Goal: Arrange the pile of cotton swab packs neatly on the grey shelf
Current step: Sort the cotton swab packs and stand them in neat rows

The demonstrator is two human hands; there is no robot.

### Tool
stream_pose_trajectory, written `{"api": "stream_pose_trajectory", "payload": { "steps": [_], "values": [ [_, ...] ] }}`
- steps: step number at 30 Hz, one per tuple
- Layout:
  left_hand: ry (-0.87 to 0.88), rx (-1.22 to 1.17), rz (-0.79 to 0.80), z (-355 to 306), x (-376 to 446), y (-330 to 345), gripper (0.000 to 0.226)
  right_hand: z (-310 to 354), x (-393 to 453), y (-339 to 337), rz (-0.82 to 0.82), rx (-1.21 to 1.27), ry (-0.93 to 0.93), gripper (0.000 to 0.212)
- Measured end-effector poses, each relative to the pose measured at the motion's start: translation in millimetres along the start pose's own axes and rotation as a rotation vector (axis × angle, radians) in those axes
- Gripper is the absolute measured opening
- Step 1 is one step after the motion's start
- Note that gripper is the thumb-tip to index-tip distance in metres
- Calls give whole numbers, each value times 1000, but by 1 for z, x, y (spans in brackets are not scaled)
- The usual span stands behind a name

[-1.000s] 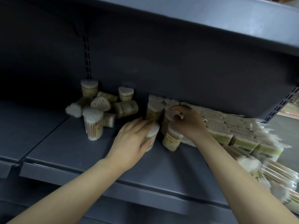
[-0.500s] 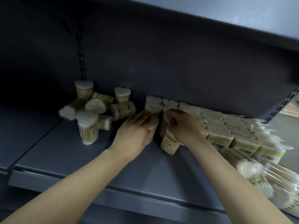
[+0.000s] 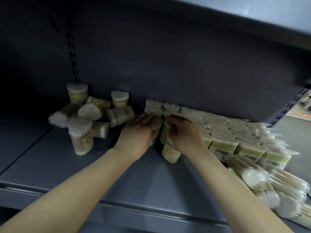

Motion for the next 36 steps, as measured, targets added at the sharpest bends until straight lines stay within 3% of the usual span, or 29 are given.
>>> {"api": "stream_pose_trajectory", "payload": {
  "steps": [15,19,26,30,34,36],
  "values": [
    [-45,-50,109,3,-3,2,43,2,2,-2,0,33,1,21],
    [-118,-104,111,3,-10,-14,64,5,0,-12,-58,120,36,30],
    [-162,-178,-53,22,-49,-42,36,23,1,-10,-102,139,-16,40],
    [-192,-184,-94,28,-71,-55,39,41,-3,-5,-69,116,-31,39],
    [-220,-168,-76,34,-93,-66,16,60,-6,4,-46,81,-53,37],
    [-250,-169,-30,38,-101,-69,15,69,-7,10,-31,122,-65,37]
  ]
}}
Point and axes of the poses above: each hand's wrist, its own x-axis towards the middle knuckle, its own y-axis out of the palm, z = x × y, the point moved 7 cm from there along x, towards the middle knuckle, and after that the axes turned 9 degrees about y, right-handed, at the moved point
